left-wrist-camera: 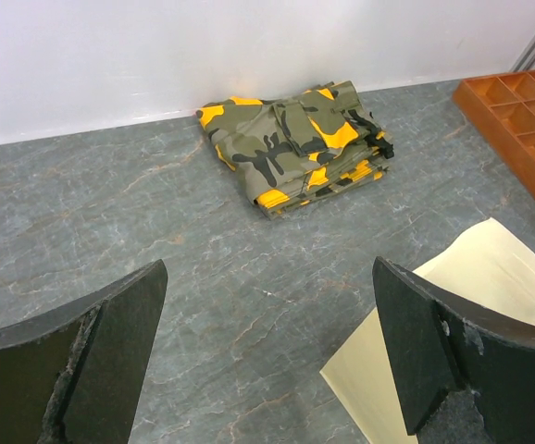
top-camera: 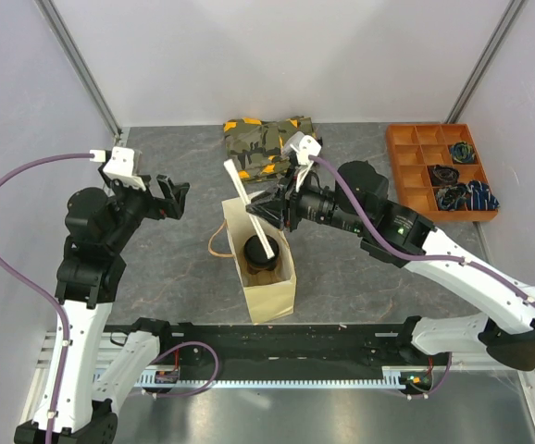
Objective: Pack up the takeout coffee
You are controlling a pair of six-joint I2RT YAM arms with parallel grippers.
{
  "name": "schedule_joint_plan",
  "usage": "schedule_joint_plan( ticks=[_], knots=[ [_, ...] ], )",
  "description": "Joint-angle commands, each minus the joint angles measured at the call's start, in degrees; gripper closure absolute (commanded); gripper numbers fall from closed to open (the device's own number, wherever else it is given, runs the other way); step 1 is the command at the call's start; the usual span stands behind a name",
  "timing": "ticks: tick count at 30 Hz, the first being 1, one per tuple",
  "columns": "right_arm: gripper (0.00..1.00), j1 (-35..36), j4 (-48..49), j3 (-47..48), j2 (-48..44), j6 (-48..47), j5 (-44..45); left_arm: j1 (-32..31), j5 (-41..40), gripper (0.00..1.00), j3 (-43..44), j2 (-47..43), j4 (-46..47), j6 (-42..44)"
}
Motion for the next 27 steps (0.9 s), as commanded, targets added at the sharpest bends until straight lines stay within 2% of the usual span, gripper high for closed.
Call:
schedule_joint_plan(
  ticks=[1, 5, 9, 11, 12, 13, 15, 19, 22, 24, 27],
  knots=[
    [0.63, 0.37, 0.58, 0.15, -1.31, 0.80, 1.60, 0.23, 0.48, 0.00, 0.19, 0.17, -0.72, -0.34],
    [0.53, 0.37, 1.10, 5.58, -0.08, -0.69, 4.23, 0.23, 0.83, 0.00, 2.73, 2.62, -4.05, 0.36],
    [0.42, 0.03, 2.16, 11.91, 1.94, -4.55, 9.41, 0.23, 0.39, 0.00, 8.70, 9.37, -9.68, 0.19],
    [0.32, -1.46, 2.25, 15.51, 3.26, -5.53, 12.30, 0.23, 0.83, 0.00, 10.73, 11.50, -12.57, 0.01],
    [0.27, -4.34, 2.16, 16.31, 3.70, -5.44, 12.41, 0.23, 1.44, 0.00, 12.56, 13.51, -13.72, 0.19],
    [0.14, -5.94, 2.16, 17.02, 4.22, -5.18, 12.59, 0.23, 4.75, 0.00, 13.54, 14.57, -14.78, 1.58],
    [0.02, -11.19, 1.55, 17.46, 4.67, -4.56, 13.73, 0.32, 10.64, 0.00, 16.95, 18.68, -19.08, 2.65],
    [0.02, -20.53, -2.14, 18.08, 6.42, -3.07, 13.12, 2.86, 18.93, 0.00, 21.89, 25.89, -24.97, 2.74],
    [0.02, -28.35, -5.65, 18.78, 8.53, -2.80, 10.66, 6.90, 22.70, 0.00, 27.33, 31.35, -29.63, 2.65],
    [0.02, -34.13, -8.81, 18.78, 10.46, -2.97, 8.21, 12.08, 28.04, 0.00, 31.45, 37.06, -32.44, 2.04],
    [0.02, -41.25, -13.38, 18.35, 13.09, -3.67, 4.34, 15.61, 29.75, 0.00, 35.77, 42.70, -34.47, 0.89]
  ],
)
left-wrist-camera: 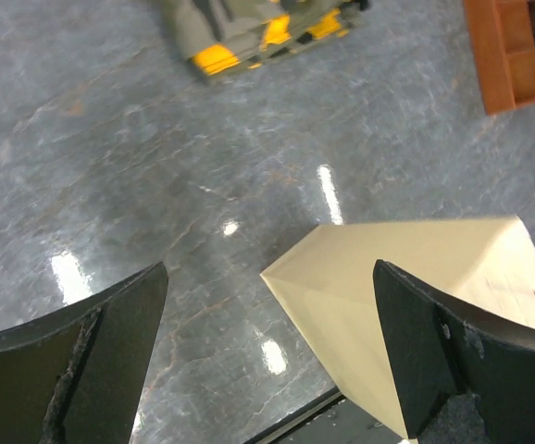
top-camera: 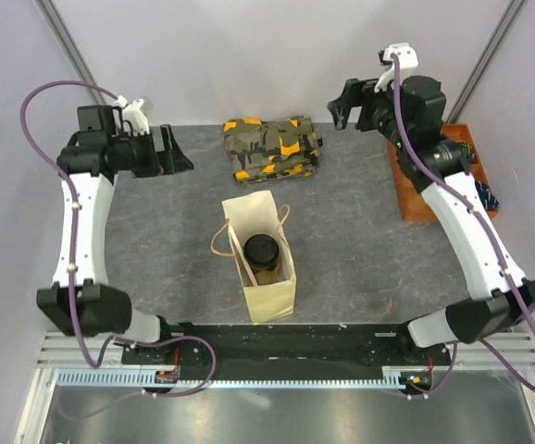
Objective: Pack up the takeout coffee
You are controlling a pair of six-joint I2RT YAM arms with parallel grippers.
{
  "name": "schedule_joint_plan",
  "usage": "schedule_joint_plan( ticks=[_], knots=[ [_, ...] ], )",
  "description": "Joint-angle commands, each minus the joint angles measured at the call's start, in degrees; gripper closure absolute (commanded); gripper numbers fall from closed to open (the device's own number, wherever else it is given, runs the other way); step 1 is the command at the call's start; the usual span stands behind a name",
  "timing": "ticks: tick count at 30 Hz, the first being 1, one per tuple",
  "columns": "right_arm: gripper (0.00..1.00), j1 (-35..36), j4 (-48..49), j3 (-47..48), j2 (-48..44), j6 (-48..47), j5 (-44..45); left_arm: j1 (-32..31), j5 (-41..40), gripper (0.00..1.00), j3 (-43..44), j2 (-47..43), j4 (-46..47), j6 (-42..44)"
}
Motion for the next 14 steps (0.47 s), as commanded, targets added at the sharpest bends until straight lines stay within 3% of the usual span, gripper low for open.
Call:
schedule_joint_plan(
  ticks=[1, 6, 14],
  knots=[
    [0.02, -9.15, -8.32, -0.36, 3.14, -0.42, -6.13, 4.62, 6.43, 0.00, 6.56, 6.16, -6.21, 0.41],
    [0.02, -18.98, -11.14, -7.92, 5.42, -4.20, -11.06, 4.71, -0.77, 0.00, 4.55, 8.62, -4.19, 2.26],
    [0.02, -22.00, -10.79, -14.53, 4.28, -5.88, -11.07, 4.80, -3.51, 0.00, 2.34, 9.50, -1.03, 4.55]
  ],
)
